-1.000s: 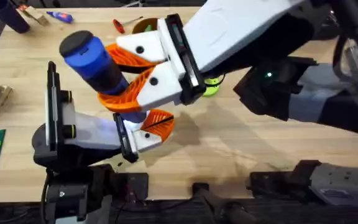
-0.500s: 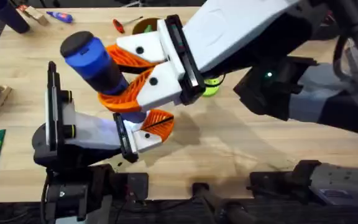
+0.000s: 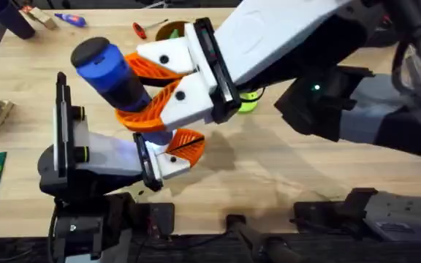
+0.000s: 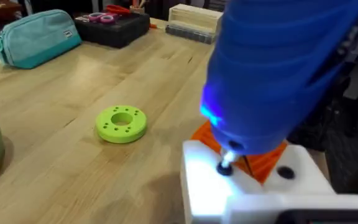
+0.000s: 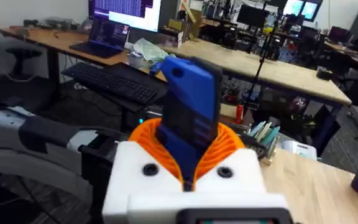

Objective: Pick up the gripper from the table and insert it into the empty holder that is missing its gripper. Then pick up a screw, insert it into the mounting hole, and use the screwdriver to tighten it. Finally, clean up the table by picking up the vegetable and placing it into the bucket.

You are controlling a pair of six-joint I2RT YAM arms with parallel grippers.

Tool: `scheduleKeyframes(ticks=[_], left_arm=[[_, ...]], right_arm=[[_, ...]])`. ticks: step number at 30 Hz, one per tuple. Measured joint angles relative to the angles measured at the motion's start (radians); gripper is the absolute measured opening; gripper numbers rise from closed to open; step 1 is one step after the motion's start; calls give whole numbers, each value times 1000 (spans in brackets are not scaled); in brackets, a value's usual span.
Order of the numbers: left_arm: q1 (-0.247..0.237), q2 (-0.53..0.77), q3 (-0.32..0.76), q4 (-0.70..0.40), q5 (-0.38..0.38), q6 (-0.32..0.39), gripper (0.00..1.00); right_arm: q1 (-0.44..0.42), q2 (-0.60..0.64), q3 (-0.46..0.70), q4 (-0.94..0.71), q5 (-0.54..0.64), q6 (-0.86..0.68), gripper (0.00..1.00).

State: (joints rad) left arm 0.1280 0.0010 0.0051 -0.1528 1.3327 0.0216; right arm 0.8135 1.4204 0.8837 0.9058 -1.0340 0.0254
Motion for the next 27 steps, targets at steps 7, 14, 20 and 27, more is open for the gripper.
scheduleKeyframes(ticks=[7, 14, 20, 27], left_arm=[[0, 0, 0, 0, 3, 0, 12], [0, 0, 0, 0, 3, 0, 12], [0, 0, 0, 0, 3, 0, 12], [0, 0, 0, 0, 2, 0, 12]], right_arm=[[0, 0, 0, -1, 0, 0, 44], [0, 0, 0, -1, 0, 0, 44], [0, 0, 0, 63, 0, 3, 46], [-28, 0, 161, -121, -26, 23, 46]])
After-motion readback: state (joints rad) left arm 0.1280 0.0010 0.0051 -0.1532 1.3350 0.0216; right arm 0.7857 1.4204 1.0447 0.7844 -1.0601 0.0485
